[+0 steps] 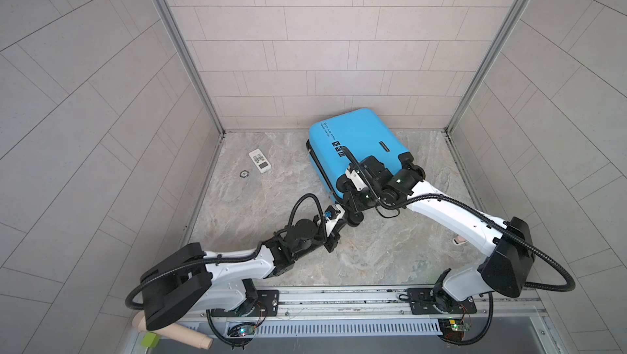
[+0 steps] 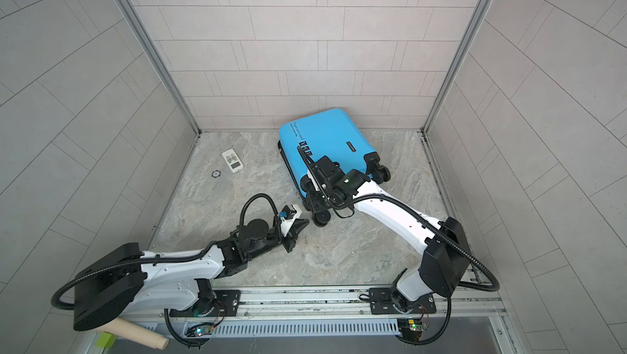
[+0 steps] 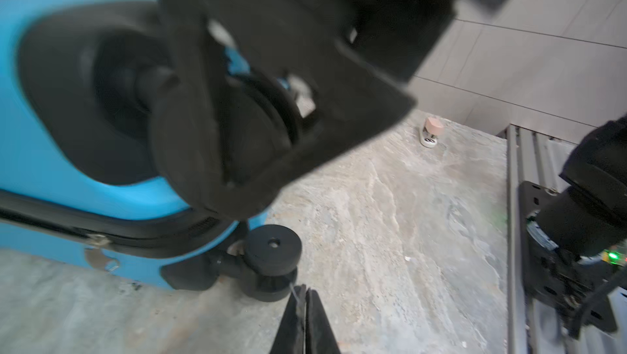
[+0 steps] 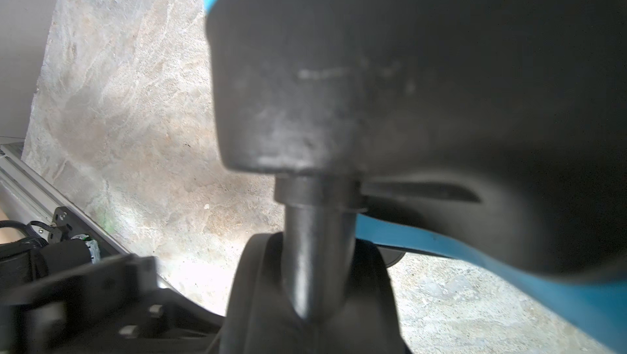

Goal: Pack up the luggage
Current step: 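Draw the left gripper back from the zipper while the right gripper holds the caster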

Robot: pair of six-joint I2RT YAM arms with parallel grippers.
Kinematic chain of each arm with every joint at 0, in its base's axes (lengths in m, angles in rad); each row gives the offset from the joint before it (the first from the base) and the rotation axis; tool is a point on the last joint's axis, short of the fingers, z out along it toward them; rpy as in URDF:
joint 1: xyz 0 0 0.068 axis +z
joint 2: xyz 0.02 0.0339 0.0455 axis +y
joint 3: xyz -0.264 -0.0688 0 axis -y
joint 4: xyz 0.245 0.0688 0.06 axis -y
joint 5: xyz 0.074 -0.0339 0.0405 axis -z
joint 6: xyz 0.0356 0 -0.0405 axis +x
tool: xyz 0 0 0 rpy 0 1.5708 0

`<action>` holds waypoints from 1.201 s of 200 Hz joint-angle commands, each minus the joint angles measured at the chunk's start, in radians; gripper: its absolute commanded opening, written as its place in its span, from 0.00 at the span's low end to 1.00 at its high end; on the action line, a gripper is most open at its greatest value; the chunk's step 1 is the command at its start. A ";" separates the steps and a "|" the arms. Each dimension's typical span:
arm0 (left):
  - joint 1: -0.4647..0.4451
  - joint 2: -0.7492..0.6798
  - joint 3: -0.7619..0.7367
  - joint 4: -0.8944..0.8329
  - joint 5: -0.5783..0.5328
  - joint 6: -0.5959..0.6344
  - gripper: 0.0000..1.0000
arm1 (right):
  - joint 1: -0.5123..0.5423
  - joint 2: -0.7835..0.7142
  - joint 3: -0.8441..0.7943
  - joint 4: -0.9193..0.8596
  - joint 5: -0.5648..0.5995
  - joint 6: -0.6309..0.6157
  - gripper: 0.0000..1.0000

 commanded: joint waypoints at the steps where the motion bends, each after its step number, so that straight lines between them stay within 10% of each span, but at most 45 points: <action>1: 0.007 -0.066 0.012 -0.059 -0.135 0.064 0.08 | -0.003 -0.127 -0.016 0.133 0.031 -0.002 0.00; 68: 0.008 -0.154 -0.012 0.081 -0.390 0.130 0.43 | -0.012 -0.229 -0.131 0.115 0.060 0.009 0.00; 96: 0.010 -0.131 0.007 0.066 -0.418 0.153 0.99 | -0.026 -0.261 -0.152 0.109 0.063 0.005 0.00; 240: 0.027 0.236 -0.125 0.453 -0.325 0.063 0.87 | -0.128 -0.317 -0.240 0.098 -0.007 -0.018 0.00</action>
